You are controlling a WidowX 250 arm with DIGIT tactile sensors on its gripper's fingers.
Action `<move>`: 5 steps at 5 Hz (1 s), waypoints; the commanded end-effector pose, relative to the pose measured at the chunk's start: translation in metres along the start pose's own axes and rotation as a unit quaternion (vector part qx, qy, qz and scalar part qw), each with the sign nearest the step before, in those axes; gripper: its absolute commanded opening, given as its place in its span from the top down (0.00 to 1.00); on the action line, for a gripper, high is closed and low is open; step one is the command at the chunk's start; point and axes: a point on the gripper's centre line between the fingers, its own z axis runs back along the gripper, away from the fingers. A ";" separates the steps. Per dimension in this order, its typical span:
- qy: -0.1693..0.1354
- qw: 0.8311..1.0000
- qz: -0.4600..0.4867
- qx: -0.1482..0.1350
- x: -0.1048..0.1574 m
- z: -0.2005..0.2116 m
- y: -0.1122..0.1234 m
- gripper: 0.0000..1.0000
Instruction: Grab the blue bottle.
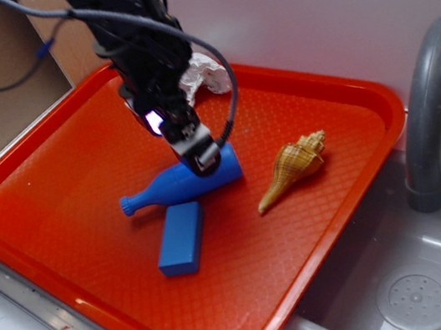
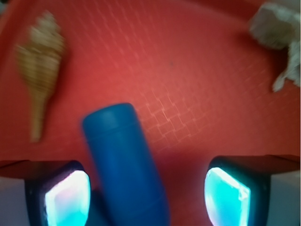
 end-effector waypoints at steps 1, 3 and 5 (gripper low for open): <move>-0.005 0.995 -0.059 -0.082 0.002 -0.029 -0.022 0.00; 0.005 0.997 -0.056 -0.044 -0.006 -0.028 -0.034 1.00; -0.031 0.998 0.042 0.023 -0.008 0.045 -0.008 1.00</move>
